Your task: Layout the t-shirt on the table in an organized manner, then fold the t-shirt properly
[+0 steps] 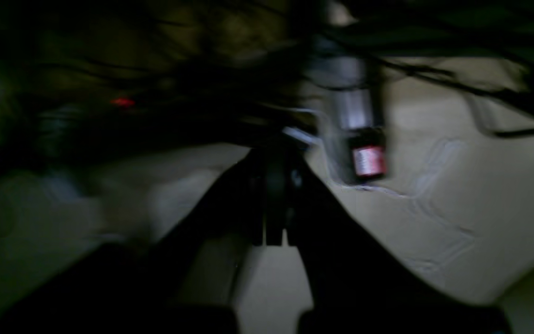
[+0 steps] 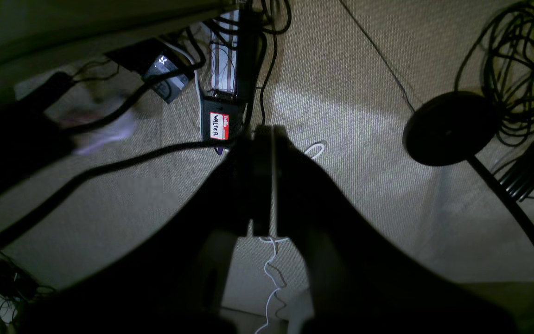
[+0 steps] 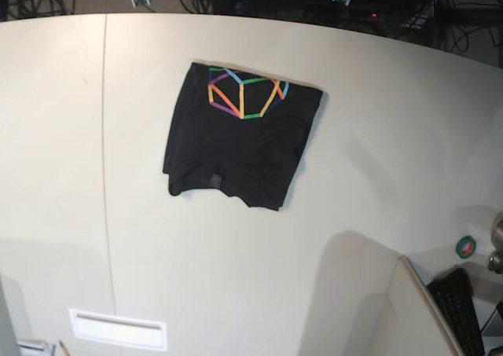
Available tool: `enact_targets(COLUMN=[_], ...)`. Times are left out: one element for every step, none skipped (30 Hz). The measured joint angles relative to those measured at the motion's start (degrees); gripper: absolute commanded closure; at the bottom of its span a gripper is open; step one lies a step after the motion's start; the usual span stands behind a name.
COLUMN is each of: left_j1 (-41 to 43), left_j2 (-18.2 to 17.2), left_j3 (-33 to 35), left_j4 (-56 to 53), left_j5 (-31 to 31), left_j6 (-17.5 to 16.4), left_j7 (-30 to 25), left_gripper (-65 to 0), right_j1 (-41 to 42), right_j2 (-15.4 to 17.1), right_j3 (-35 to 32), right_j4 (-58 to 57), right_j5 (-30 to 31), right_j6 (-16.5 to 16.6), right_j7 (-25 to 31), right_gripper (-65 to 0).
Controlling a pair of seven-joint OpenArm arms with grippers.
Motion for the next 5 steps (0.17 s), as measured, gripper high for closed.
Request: enact_targets(left_j1=[0.0,-0.1,-0.1,-0.1,0.0], left_j2=[0.0,0.1,0.1,0.1,0.2], left_j3=[-0.1,-0.1,-0.1,0.0,0.0], left_j4=[0.0,0.1,0.1,0.1,0.1], left_j5=[0.0,-0.2,-0.2,-0.2,-0.2], left_j6=[1.4,2.3,3.4,3.4,3.4], left_j7=[0.0,-0.2,-0.2,-0.2,-0.2], left_gripper=[0.0,0.0,0.0,0.0,0.0], right_j1=[0.0,0.0,0.0,0.0,0.0], right_j2=[-0.1,-0.3,-0.5,-0.6,-0.6], right_j3=[0.0,0.0,0.0,0.0,0.0], right_j4=[0.0,0.0,0.0,0.0,0.0], right_j5=[0.0,0.0,0.0,0.0,0.0], right_j6=[0.0,0.0,0.0,0.0,0.0], right_j7=[-0.1,-0.1,0.0,0.0,-0.1], right_gripper=[0.0,0.0,0.0,0.0,0.0])
